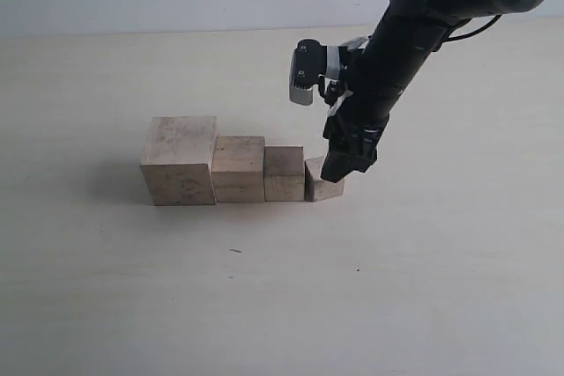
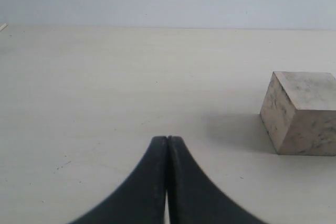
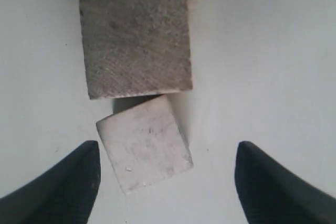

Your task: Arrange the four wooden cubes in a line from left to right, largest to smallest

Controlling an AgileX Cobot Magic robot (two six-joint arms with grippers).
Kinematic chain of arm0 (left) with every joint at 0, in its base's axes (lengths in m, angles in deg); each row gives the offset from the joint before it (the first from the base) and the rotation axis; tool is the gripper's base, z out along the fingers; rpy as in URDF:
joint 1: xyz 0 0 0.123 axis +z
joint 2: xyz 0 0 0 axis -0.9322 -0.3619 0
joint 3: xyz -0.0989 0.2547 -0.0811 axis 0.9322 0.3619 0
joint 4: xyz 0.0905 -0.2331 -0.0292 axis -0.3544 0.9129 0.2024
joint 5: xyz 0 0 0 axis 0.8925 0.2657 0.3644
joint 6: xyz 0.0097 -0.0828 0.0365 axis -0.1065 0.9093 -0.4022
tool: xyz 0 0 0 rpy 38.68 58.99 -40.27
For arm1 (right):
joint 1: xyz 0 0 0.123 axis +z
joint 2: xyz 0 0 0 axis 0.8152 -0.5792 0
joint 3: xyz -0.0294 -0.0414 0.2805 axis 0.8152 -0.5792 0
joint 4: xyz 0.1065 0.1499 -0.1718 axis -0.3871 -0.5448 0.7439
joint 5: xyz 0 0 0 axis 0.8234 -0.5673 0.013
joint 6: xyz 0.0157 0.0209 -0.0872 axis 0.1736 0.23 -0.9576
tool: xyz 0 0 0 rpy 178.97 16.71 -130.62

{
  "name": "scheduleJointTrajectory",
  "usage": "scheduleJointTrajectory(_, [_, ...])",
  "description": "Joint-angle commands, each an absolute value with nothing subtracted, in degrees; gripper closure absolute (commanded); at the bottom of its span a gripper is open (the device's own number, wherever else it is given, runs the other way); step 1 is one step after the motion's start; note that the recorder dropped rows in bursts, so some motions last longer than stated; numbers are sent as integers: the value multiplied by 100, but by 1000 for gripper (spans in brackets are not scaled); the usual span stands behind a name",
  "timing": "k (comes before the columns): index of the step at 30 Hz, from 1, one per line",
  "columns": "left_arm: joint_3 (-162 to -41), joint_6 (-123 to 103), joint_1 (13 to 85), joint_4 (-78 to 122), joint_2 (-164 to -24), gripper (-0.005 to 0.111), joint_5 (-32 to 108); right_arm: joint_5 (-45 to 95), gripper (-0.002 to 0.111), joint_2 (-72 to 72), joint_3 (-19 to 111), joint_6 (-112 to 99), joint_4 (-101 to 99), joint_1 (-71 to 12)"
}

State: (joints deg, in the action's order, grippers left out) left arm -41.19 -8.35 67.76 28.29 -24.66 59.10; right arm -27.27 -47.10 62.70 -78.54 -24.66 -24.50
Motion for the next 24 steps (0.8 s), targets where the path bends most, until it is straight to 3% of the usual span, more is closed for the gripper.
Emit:
scheduleJointTrajectory(1, [-4099, -840, 6752, 2822, -2432, 107, 5847, -2686, 39, -4392, 6275, -7445, -2055, -2462])
scheduleJointTrajectory(7, [-4099, -840, 6752, 2822, -2432, 107, 5847, -2654, 39, -4255, 6275, -6161, -947, -2462])
scheduleJointTrajectory(24, [-4099, -840, 6752, 2822, -2432, 107, 5847, -2417, 39, -4846, 6254, -6089, -1032, -2462])
